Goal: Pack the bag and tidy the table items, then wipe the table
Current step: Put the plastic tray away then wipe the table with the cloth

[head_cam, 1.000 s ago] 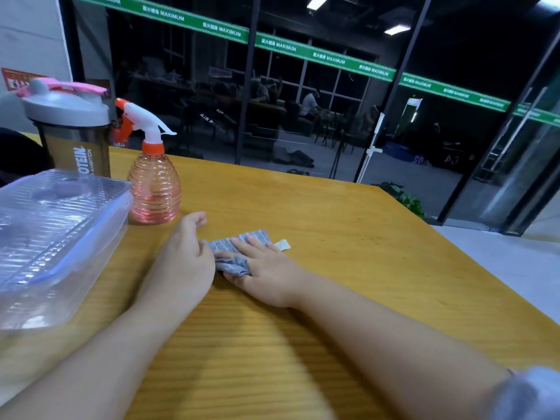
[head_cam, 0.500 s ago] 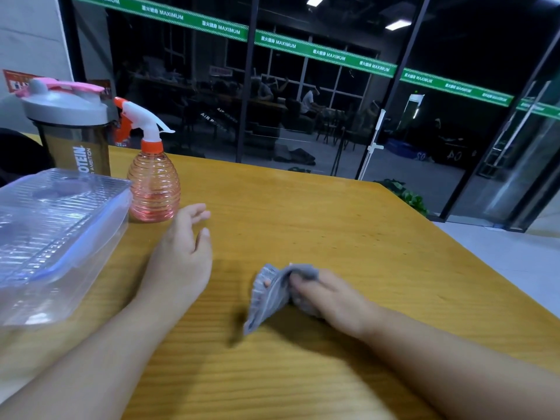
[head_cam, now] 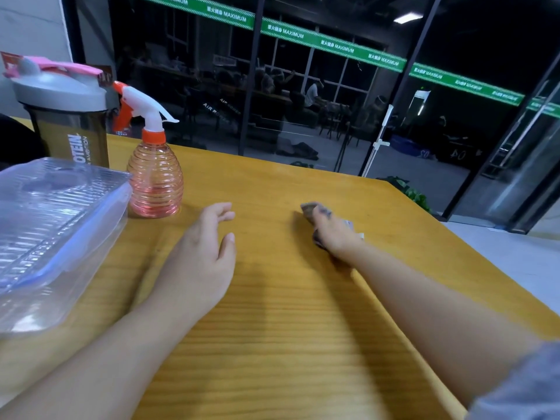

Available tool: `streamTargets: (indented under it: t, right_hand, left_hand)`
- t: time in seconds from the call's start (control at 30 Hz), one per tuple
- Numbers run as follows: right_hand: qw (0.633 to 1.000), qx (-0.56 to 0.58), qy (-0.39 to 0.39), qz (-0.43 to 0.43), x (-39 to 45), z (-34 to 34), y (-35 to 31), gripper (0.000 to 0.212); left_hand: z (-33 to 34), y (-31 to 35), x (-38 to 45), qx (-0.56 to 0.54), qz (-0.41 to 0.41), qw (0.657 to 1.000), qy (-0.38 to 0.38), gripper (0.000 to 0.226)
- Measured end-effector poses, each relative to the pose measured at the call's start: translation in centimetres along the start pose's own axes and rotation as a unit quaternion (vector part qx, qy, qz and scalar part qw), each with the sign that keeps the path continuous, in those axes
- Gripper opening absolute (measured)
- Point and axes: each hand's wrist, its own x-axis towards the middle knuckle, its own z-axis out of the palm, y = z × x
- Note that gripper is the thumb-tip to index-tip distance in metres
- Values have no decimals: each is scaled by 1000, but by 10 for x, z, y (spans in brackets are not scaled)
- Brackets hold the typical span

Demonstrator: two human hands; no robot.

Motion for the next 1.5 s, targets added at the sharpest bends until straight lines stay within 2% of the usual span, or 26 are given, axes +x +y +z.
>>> streamTargets:
  t: [0.07, 0.2, 0.43, 0.63, 0.73, 0.83, 1.07, 1.13, 1.23, 1.27, 1.37, 1.5]
  right_hand:
    - [989, -136, -51, -13, 8, 23, 3, 56]
    - [981, -159, -100, -52, 8, 19, -8, 53]
    - [959, -94, -201, -176, -41, 5, -15, 52]
    - [921, 6, -285, -266, -100, -17, -12, 48]
    - [911, -4, -322, -256, -120, -35, -8, 60]
    - [912, -44, -340, -225, -131, -54, -5, 61]
    - [920, -149, -319, -175, -137, -79, -2, 74]
    - [940, -131, -274, -154, -134, -80, 0, 65]
    - [964, -132, -196, -123, -127, -74, 2, 22]
    - [963, -152, -195, -107, -126, -70, 2, 21]
    - [952, -197, -224, -70, -123, -60, 3, 43]
    - [945, -220, -235, -53, -123, -57, 0, 59]
  left_hand:
    - [0, 0, 1, 11, 13, 1000, -5, 40]
    - [4, 3, 1, 21, 29, 999, -23, 41]
    - [3, 9, -2, 45, 58, 996, -52, 37]
    - [0, 18, -10, 29, 47, 988, -143, 33]
    - [1, 19, -14, 39, 28, 976, -213, 33]
    - [3, 15, -15, 62, 43, 959, -274, 33]
    - [5, 18, -18, 86, 99, 942, -311, 36]
    - [9, 21, -18, 102, 100, 939, -312, 41]
    - [15, 24, -19, 134, 99, 934, -315, 50]
    - [17, 25, -19, 147, 102, 932, -315, 52]
    - [23, 23, -18, 181, 112, 921, -325, 54]
    - [27, 25, -16, 200, 104, 915, -335, 51]
